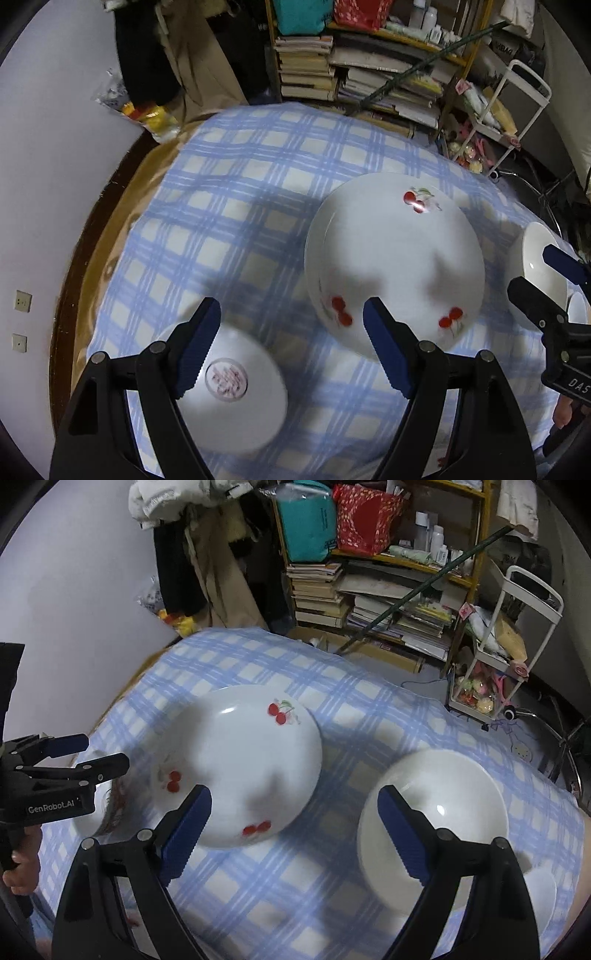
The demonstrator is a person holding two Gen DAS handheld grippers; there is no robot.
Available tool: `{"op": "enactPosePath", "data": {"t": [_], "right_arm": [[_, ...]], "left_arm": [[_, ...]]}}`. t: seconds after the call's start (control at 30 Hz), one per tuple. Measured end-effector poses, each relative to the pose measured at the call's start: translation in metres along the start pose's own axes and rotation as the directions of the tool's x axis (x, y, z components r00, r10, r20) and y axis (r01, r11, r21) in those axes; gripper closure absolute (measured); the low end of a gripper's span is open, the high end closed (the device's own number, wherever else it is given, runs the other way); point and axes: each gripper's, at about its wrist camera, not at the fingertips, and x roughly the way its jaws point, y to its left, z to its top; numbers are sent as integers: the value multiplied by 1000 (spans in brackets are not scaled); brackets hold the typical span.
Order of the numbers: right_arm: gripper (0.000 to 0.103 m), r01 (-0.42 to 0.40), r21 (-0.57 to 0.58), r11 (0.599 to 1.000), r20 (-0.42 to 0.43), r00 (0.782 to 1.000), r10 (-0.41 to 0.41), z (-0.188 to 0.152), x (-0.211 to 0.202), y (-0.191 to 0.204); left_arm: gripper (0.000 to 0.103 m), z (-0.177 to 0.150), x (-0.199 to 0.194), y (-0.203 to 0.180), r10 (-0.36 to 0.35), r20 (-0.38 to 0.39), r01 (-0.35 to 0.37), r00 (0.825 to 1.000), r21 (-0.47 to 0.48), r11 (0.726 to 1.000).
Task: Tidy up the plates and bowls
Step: 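Grip the rim of the third cherry plate with both tools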
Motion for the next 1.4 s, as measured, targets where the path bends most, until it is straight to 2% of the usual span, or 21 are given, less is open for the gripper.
{"op": "enactPosePath", "data": {"t": [0.27, 0.33, 0.4, 0.47, 0.53, 0.6, 0.67, 0.73, 0.77, 0.8, 0.83, 0.87, 0.93, 1.13, 1.4], "right_arm": [[23, 8, 7, 1000, -47, 999, -7, 18, 34, -9], [25, -6, 15, 1000, -58, 998, 7, 21, 41, -11], [25, -20, 17, 1000, -65, 998, 21, 25, 46, -11], [31, -23, 30, 999, -86, 996, 25, 29, 54, -13], [38, -16, 46, 999, -126, 992, 22, 33, 63, -16], [38, -17, 65, 998, -156, 987, 27, 33, 71, -18], [41, -12, 62, 998, -193, 981, 24, 33, 79, -17], [43, 7, 39, 999, -216, 976, 2, 32, 85, -14], [47, 18, 32, 999, -233, 973, -11, 31, 90, -13], [60, 32, 24, 999, -242, 970, -25, 31, 92, -12], [69, 46, 8, 999, -249, 967, -42, 31, 95, -11], [71, 39, 8, 999, -248, 968, -36, 31, 96, -12], [83, 25, 28, 999, -280, 960, -16, 31, 100, -14], [85, 30, 42, 999, -257, 966, -18, 31, 88, -14], [85, 30, -13, 999, -220, 975, -33, 30, 52, -1]], "left_arm": [[25, 21, 36, -8, 0, -82, 2, 997, 19, 1000], [39, 23, 39, -12, 1, -71, 2, 997, 43, 999], [43, 25, 45, -18, 5, -80, 0, 997, 68, 998], [47, 27, 50, -18, -8, -94, 14, 996, 65, 998], [58, 29, 59, -15, -22, -122, 26, 992, 32, 999], [60, 30, 66, -10, -58, -145, 56, 988, -24, 998], [69, 29, 72, -5, -79, -163, 68, 984, -68, 995], [77, 32, 76, -4, -98, -168, 87, 981, -73, 994], [82, 33, 77, -4, -104, -168, 93, 980, -73, 993], [86, 33, 79, -5, -112, -174, 101, 978, -71, 992], [85, 34, 81, -6, -104, -174, 94, 979, -66, 993], [85, 33, 81, -7, -99, -166, 90, 981, -58, 994], [85, 33, 78, -11, -82, -147, 81, 986, -16, 997], [86, 33, 68, -9, -89, -148, 85, 985, -34, 996], [86, 25, 24, -7, -82, -96, 80, 992, -22, 997]]}}
